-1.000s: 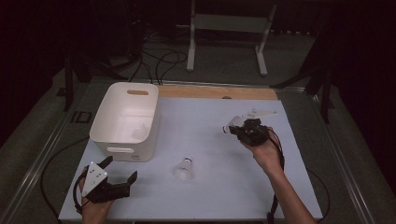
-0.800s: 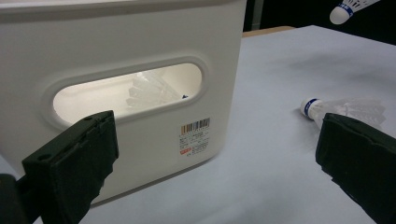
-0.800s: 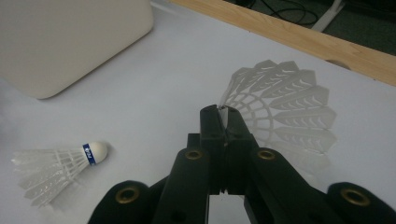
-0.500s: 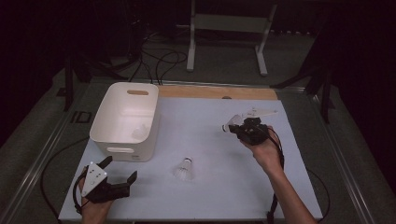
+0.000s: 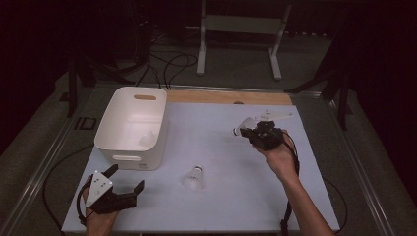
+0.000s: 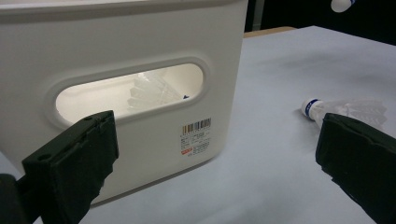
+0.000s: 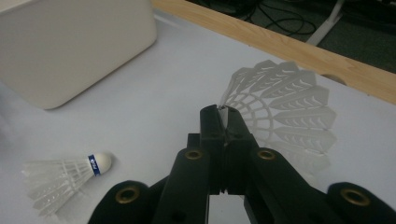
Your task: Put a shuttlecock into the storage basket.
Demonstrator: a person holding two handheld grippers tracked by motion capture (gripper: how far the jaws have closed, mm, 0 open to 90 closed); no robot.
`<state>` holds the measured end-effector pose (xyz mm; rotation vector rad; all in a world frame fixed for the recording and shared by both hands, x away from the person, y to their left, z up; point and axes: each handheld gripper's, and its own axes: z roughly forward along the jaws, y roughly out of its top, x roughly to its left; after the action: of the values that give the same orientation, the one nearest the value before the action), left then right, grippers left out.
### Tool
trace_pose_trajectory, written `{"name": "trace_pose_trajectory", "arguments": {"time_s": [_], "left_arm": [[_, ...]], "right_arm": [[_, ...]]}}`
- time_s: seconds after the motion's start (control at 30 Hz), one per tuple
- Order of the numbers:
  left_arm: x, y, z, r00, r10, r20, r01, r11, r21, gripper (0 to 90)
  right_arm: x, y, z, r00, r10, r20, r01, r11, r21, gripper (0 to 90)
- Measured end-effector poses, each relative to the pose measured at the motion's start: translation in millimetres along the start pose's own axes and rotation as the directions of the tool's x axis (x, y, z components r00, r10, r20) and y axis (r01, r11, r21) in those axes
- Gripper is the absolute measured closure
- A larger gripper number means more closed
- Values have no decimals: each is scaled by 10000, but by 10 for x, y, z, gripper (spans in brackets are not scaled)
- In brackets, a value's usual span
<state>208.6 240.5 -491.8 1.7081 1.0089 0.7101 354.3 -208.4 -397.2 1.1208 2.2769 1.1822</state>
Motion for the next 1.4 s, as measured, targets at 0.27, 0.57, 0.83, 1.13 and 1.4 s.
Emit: {"name": "trace_pose_trajectory", "arguments": {"time_s": [0.27, 0.57, 0.83, 1.13, 1.4], "left_arm": [[-1, 1, 1, 10000, 8, -6, -8, 10000, -3, 0], [0, 0, 5, 10000, -11, -14, 11, 10000, -6, 0], [2, -1, 3, 10000, -29, -15, 29, 10000, -10, 0], [6, -1, 2, 10000, -38, -49, 38, 10000, -5, 0], [11, -2, -4, 10000, -50, -68, 50, 10000, -12, 0]], "right_arm": [[17, 84, -26, 9998, -175, 49, 176, 9998, -115, 891], [31, 145, -26, 9998, -209, 50, 210, 9996, -199, 891], [47, 213, -36, 9995, -303, 25, 304, 9991, -309, 892], [85, 273, -38, 9992, -405, 13, 405, 9983, -417, 892], [109, 313, -18, 9991, -434, -33, 432, 9979, -478, 892]]}}
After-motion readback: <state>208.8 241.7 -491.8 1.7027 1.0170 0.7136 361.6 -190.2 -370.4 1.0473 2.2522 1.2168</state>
